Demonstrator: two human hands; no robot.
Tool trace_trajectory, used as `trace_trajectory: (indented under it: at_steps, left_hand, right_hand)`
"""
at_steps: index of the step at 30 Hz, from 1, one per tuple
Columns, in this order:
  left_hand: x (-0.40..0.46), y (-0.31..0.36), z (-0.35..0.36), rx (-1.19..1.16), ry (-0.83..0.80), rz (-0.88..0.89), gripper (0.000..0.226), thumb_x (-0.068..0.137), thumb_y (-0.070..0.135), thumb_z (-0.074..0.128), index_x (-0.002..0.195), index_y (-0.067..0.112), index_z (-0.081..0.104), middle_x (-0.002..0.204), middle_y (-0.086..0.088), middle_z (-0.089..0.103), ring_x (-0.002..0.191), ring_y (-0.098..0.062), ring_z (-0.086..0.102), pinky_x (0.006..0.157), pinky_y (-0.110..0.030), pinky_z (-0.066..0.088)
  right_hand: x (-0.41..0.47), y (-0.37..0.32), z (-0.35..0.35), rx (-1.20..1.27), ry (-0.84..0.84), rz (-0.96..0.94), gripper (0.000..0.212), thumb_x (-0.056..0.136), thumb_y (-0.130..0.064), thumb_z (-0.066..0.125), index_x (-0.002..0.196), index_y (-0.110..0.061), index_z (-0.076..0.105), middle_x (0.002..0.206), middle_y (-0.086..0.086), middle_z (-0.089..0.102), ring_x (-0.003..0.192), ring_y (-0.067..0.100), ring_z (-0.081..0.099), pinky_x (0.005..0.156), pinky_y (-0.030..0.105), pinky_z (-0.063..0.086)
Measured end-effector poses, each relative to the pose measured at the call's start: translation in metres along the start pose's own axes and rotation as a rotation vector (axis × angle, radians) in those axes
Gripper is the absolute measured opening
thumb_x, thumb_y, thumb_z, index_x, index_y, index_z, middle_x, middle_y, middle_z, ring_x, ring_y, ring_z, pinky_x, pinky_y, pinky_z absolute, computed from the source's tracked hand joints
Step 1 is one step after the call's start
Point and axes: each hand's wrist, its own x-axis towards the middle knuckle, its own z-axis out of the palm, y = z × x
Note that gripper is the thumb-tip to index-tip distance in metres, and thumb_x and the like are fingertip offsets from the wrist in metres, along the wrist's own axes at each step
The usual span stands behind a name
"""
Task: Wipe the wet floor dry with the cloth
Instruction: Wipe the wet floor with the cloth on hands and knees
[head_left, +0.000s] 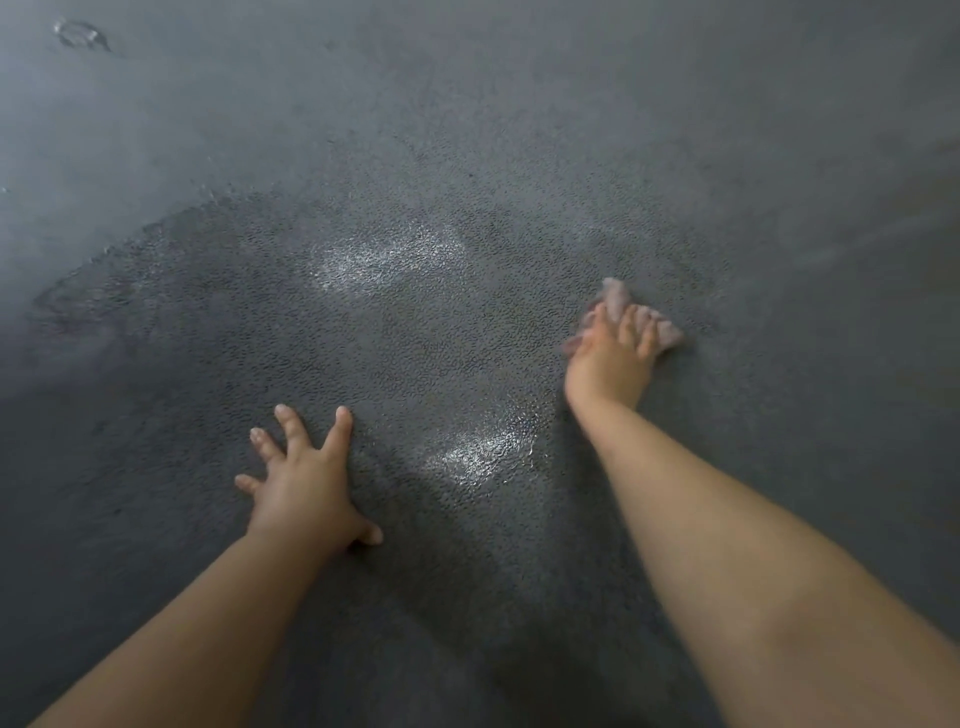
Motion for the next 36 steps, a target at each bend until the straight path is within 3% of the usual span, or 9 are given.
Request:
trace_trajectory:
  at_steps: [4,8,11,13,16,19,22,28,36]
  left_hand:
    - [-0.001,-0.002,0.000,-0.005,0.019,0.008,0.131,0.059,0.044,0.086,0.150,0.030,-0.008,0.151,-0.022,-0.025,0.140,-0.047,-0.012,0.109,-0.064,0.015]
    - [-0.005,-0.007,0.002,-0.012,0.058,0.024,0.128,0.061,0.047,0.084,0.151,0.032,-0.006,0.153,-0.019,-0.023,0.142,-0.043,-0.013,0.111,-0.060,0.013]
    - [-0.012,-0.013,0.009,0.000,0.088,0.055,0.118,0.068,0.053,0.077,0.151,0.032,-0.006,0.154,-0.018,-0.021,0.143,-0.039,-0.013,0.115,-0.054,0.010]
    - [-0.018,-0.018,0.014,0.015,0.115,0.101,0.112,0.073,0.055,0.072,0.151,0.030,-0.004,0.155,-0.017,-0.019,0.144,-0.036,-0.011,0.117,-0.049,0.009]
    - [-0.029,-0.027,0.021,0.046,0.119,0.168,0.110,0.075,0.055,0.070,0.151,0.029,-0.004,0.156,-0.016,-0.018,0.145,-0.031,-0.009,0.119,-0.043,0.010]
    - [-0.039,-0.042,0.024,0.074,0.104,0.174,0.110,0.075,0.056,0.069,0.151,0.029,-0.007,0.156,-0.015,-0.018,0.146,-0.030,-0.009,0.119,-0.041,0.009]
    - [-0.049,-0.062,0.027,0.062,0.088,0.127,0.108,0.077,0.055,0.068,0.151,0.029,-0.007,0.156,-0.013,-0.018,0.146,-0.028,-0.010,0.119,-0.040,0.008]
    - [-0.072,-0.093,0.039,0.032,0.065,0.060,0.102,0.083,0.053,0.063,0.151,0.027,-0.007,0.158,-0.010,-0.015,0.146,-0.025,-0.007,0.119,-0.040,0.009]
    - [-0.114,-0.139,0.055,-0.283,0.195,-0.152,0.070,0.094,0.014,0.048,0.152,0.017,0.007,0.158,-0.007,0.012,0.143,-0.024,0.019,0.112,-0.035,0.024]
  right_hand:
    - [-0.084,-0.047,0.028,0.040,0.032,-0.361,0.052,0.101,-0.020,0.026,0.151,-0.028,0.014,0.159,0.000,0.009,0.147,0.022,-0.005,0.119,0.043,-0.003]
    - [-0.141,-0.044,0.033,-0.014,-0.121,-0.739,0.048,0.092,-0.033,0.033,0.134,-0.022,0.053,0.148,0.015,0.037,0.142,0.035,0.024,0.113,0.046,0.017]
    - [-0.137,-0.012,0.025,-0.106,-0.103,-0.939,0.049,0.089,-0.034,0.031,0.129,-0.022,0.058,0.144,0.014,0.044,0.140,0.033,0.028,0.113,0.044,0.016]
    - [-0.122,0.013,0.018,-0.164,-0.063,-0.858,0.053,0.091,-0.034,0.023,0.135,-0.023,0.051,0.149,0.012,0.037,0.143,0.030,0.018,0.116,0.042,0.005]
    - [-0.100,0.063,0.012,-0.252,-0.098,-0.450,0.061,0.093,-0.042,-0.001,0.151,-0.028,0.014,0.159,0.005,0.001,0.145,0.029,-0.010,0.118,0.046,-0.008]
    - [-0.092,0.075,0.003,-0.195,-0.087,-0.048,0.052,0.101,-0.037,0.015,0.151,-0.025,0.016,0.159,0.010,0.001,0.146,0.030,-0.008,0.117,0.043,-0.009]
    - [-0.103,0.032,0.008,-0.138,-0.100,0.062,0.050,0.102,-0.031,0.023,0.151,-0.022,0.019,0.159,0.012,0.002,0.146,0.029,-0.007,0.116,0.039,-0.012]
    - [-0.194,-0.070,0.038,-0.051,-0.089,-0.409,0.057,0.096,-0.034,0.016,0.151,-0.019,0.016,0.158,0.014,0.004,0.145,0.034,-0.010,0.115,0.045,-0.011]
    - [-0.300,-0.115,0.040,0.220,-0.393,-1.106,0.048,0.088,-0.035,0.035,0.120,-0.015,0.065,0.133,0.015,0.055,0.126,0.042,0.046,0.110,0.047,0.034]
